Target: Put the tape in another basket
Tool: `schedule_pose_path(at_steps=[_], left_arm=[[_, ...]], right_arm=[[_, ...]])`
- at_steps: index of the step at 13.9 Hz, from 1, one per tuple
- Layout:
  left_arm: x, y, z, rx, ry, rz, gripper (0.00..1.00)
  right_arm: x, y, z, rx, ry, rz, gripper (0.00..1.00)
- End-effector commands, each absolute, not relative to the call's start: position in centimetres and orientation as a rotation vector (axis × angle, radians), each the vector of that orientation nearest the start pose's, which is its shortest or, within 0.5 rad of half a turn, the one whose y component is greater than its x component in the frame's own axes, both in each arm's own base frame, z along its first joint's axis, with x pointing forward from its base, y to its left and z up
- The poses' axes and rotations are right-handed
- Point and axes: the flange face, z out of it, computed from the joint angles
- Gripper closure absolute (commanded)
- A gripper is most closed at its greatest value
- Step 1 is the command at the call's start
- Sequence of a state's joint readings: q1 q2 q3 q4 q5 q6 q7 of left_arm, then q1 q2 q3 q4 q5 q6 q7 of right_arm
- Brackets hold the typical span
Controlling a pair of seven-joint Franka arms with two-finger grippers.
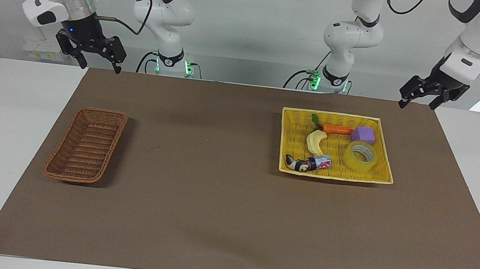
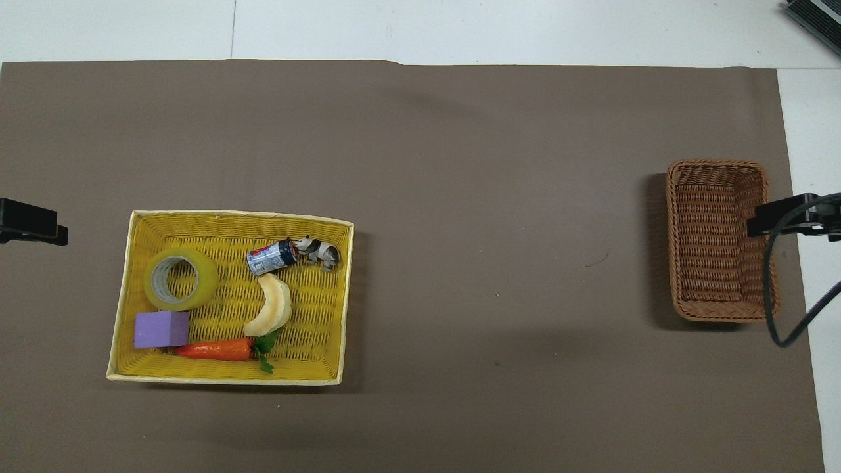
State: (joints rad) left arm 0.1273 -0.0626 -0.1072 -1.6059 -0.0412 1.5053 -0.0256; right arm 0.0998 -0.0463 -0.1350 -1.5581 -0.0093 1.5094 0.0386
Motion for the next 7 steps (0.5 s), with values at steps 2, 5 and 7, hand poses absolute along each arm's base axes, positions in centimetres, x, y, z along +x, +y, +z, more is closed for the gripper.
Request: schedule_pose_path(at_steps=[2, 5, 7], left_arm=[[52.9, 2.5, 61.1, -3.185, -0.150, 0.044, 0.00], [53.6, 4.8, 57.4, -3.161, -0.414, 0.007, 0.00], [53.6, 4.4, 56.3, -3.126, -0.619, 0.020, 0.00]], right_arm=[[52.7, -2.2, 65.2, -3.118, 0.101, 0.008, 0.00], [52.7, -2.2, 65.2, -3.118, 0.101, 0.008, 0.00], [52.7, -2.2, 65.2, -3.118, 0.101, 0.008, 0.00]])
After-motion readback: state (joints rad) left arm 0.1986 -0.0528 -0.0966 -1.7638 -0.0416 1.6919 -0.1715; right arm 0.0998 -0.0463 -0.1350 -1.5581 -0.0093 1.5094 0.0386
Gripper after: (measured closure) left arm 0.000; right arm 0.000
